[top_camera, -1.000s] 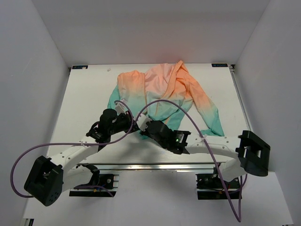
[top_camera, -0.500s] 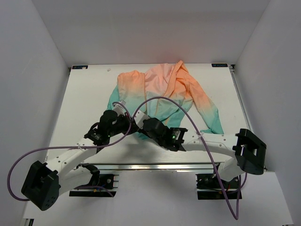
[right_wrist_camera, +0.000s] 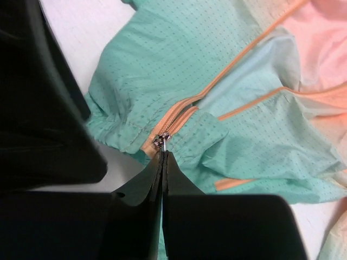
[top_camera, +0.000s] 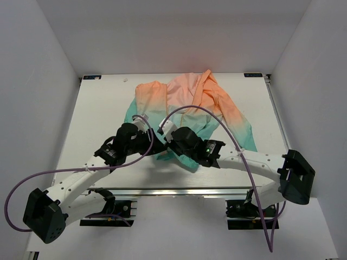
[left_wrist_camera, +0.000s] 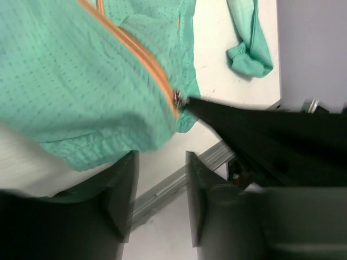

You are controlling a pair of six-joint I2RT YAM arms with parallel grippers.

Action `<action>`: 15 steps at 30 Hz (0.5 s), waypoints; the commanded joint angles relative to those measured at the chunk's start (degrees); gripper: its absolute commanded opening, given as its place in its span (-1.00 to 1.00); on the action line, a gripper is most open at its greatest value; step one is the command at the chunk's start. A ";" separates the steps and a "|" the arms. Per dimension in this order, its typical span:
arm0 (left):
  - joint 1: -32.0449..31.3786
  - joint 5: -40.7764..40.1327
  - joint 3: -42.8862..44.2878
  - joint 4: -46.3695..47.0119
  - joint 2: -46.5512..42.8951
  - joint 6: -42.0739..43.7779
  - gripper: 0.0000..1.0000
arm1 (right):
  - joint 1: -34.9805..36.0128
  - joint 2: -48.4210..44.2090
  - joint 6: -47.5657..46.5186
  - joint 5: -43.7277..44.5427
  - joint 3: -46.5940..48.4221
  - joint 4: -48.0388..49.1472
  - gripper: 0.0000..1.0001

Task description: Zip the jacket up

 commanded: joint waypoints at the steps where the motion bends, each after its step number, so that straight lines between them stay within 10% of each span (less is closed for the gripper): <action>1: -0.52 -2.21 4.50 -4.94 -1.68 4.99 0.28 | -1.23 -2.54 0.79 -3.60 2.92 -4.59 -1.00; 4: -0.52 -2.74 6.26 -5.20 -2.12 8.85 0.96 | -1.84 -3.68 1.05 -7.11 3.19 -6.27 -1.00; 15: -0.61 4.46 9.08 3.22 -5.11 34.25 0.96 | -16.76 1.83 2.82 -35.22 17.86 -22.96 -1.00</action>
